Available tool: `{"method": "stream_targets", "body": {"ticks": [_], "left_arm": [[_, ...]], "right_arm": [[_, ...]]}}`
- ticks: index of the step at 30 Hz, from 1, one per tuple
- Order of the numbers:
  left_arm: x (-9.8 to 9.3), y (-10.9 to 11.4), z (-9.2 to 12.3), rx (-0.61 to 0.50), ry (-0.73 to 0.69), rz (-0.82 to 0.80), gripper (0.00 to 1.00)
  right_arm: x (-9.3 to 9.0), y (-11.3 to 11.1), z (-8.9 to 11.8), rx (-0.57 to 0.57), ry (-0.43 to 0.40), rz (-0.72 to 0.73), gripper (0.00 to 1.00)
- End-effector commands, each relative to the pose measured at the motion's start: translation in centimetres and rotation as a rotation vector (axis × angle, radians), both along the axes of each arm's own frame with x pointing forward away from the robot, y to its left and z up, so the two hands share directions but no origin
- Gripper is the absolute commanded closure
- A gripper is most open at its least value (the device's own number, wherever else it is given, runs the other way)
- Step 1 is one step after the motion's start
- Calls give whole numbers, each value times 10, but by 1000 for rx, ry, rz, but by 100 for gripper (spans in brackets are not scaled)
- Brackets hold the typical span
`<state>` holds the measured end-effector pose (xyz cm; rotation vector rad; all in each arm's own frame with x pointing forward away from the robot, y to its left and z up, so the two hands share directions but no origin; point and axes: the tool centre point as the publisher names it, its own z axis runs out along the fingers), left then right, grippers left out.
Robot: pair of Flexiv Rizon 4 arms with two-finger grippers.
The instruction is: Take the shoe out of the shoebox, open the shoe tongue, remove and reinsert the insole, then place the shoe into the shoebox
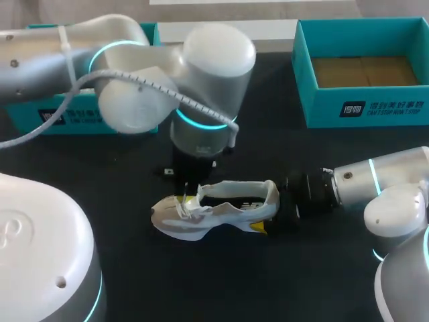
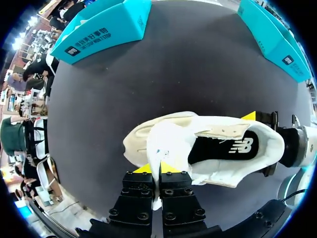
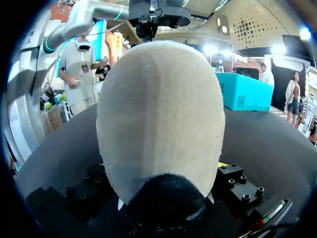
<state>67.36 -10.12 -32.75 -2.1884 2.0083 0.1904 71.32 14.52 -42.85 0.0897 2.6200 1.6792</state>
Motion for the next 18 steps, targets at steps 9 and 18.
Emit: {"method": "stream_targets", "body": {"ticks": [9, 18], "left_arm": [[2, 34, -37, 37, 0, 75, 100], [1, 48, -44, 51, 31, 105, 21]], "right_arm": [[3, 1, -4, -7, 1, -1, 100], [3, 1, -4, -7, 1, -1, 100]]}}
